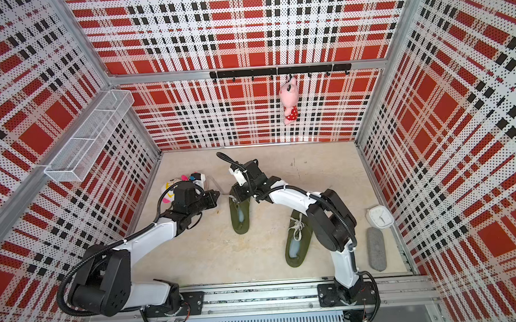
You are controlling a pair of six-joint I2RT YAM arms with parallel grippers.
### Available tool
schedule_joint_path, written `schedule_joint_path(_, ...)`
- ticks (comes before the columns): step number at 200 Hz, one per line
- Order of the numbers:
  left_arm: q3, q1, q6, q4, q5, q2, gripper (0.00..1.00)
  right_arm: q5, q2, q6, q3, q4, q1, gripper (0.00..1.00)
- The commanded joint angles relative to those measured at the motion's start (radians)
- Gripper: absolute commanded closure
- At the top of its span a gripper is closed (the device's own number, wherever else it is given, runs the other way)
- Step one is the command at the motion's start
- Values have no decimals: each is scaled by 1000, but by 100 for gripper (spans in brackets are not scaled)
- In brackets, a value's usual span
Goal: Remove the insole from the shoe
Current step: Untie the shoelace on the shoe.
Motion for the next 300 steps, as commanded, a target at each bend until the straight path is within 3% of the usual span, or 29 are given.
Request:
schedule_joint_path(1, -22, 36, -17, 9, -6, -7, 100, 29, 43, -13, 39, -31, 9, 61)
schedule_joint_path(78, -23, 44, -15, 21, -7, -7, 100, 36, 100, -7, 83, -74, 15, 73)
schedule_joint_path(176, -24, 47, -12, 22, -24, 8, 100, 41, 125, -1, 91, -87, 33, 79)
schedule_joint_path(233, -29, 64, -10, 27, -30, 16, 100, 49, 89, 4, 95, -107, 35, 100)
schedule_joint_path(280, -68, 87, -4, 103, -17, 71, 84, 48, -14, 34, 45, -51, 35, 100)
schedule_joint_path(300, -91, 97, -2, 115, -46, 43, 65, 52, -25, 47, 44, -49, 34, 100)
